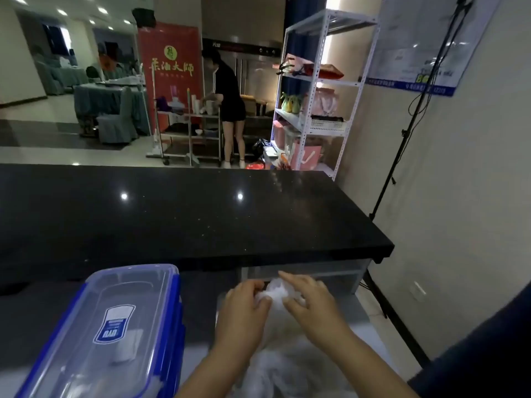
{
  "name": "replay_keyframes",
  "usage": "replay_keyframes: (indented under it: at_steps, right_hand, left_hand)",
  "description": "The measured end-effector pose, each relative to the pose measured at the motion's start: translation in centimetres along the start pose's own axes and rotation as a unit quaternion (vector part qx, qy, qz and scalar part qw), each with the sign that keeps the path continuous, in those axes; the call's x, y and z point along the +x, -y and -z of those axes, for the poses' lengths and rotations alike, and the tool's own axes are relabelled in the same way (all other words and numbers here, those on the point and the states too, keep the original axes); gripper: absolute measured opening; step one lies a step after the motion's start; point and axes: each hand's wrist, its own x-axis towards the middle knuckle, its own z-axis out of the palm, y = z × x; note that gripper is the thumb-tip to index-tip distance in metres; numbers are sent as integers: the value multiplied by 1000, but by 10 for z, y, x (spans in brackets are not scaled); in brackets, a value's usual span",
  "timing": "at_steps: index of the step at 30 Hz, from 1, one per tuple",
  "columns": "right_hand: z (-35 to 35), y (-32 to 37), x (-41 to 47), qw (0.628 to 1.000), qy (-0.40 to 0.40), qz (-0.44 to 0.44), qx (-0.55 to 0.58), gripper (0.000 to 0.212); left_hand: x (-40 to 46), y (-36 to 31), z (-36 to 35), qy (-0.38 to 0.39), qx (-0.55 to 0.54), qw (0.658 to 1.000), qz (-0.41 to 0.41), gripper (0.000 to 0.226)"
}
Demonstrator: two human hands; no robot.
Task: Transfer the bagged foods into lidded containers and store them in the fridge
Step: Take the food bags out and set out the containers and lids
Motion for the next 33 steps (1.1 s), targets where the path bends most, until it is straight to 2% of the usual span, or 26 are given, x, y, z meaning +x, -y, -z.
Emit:
replay_keyframes:
  at_steps: [2,4,8,13,17,19,22,24,28,31,33]
  right_hand:
    - [2,-1,4,999,27,-15,-23,44]
    - [7,-4,5,998,38,-21,-35,28]
    - [28,-6,13,999,21,19,-40,7]
    - [75,-1,24,988,-62,-13,140,7]
    - [81,-3,28,985,-73,-12,153,5]
    - [76,-5,29,987,-36,-6,157,8]
    - [69,-7,26,991,49,38,122,29]
    - [67,-6,24,992,72,89,53,36]
    - [72,-1,25,980,108,158,-57,30]
    - [76,-2,25,965,141,184,-125,30]
    - [76,-3,22,952,163,201,-164,28]
  left_hand:
    - [6,3,-4,8,3,1000,-3,13]
    - [6,8,-6,3,-5,1000,1,14]
    - [6,1,2,-62,-24,998,-3,18]
    - [13,-12,27,-188,-30,982,2,15]
    - [5,-25,27,-222,-20,975,-6,14]
    - [2,-29,22,-197,-27,980,-20,13]
    - [0,-36,13,-83,-47,995,-30,17]
    - [-1,-41,9,-23,26,999,-36,26]
    - [-4,-52,10,61,227,972,-26,26]
    - [-9,-53,15,100,235,967,-13,17]
    - [-12,-55,21,92,203,974,-33,4]
